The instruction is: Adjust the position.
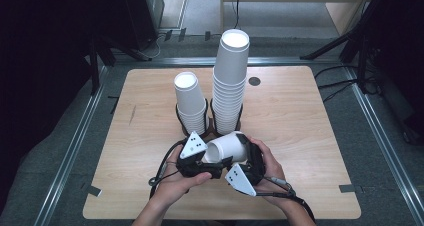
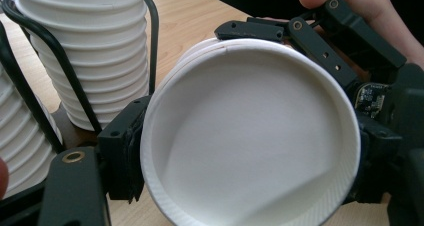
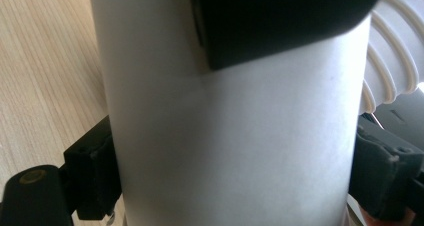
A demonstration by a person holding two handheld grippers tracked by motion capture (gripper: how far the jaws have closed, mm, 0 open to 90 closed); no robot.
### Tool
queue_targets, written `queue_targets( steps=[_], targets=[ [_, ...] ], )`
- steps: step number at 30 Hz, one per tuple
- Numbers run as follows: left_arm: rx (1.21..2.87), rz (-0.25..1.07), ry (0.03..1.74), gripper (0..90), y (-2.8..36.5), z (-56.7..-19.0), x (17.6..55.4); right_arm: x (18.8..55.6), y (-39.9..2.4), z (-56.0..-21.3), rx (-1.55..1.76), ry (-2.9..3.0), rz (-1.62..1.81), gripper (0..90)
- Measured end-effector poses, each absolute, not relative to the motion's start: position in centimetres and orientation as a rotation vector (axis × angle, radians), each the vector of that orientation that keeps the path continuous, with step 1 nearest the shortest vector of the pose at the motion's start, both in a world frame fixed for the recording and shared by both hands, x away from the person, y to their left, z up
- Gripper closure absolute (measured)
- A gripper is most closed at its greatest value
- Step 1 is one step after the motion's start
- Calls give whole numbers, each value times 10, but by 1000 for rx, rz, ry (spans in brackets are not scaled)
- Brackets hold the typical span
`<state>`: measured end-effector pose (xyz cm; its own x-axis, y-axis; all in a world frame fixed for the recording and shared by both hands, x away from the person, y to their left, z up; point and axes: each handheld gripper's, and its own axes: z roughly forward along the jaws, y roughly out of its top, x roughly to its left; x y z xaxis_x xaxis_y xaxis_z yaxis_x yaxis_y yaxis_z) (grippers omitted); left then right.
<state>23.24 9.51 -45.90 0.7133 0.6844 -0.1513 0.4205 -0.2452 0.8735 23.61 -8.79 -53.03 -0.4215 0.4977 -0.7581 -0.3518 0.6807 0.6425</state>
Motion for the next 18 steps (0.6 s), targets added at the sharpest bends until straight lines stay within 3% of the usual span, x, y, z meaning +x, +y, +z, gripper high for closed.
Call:
queue_targets(
  steps=[18],
  targets=[
    [1893,297,893,222,95,-459,233,236,-87,-533,113,1785,942,110]
  ],
)
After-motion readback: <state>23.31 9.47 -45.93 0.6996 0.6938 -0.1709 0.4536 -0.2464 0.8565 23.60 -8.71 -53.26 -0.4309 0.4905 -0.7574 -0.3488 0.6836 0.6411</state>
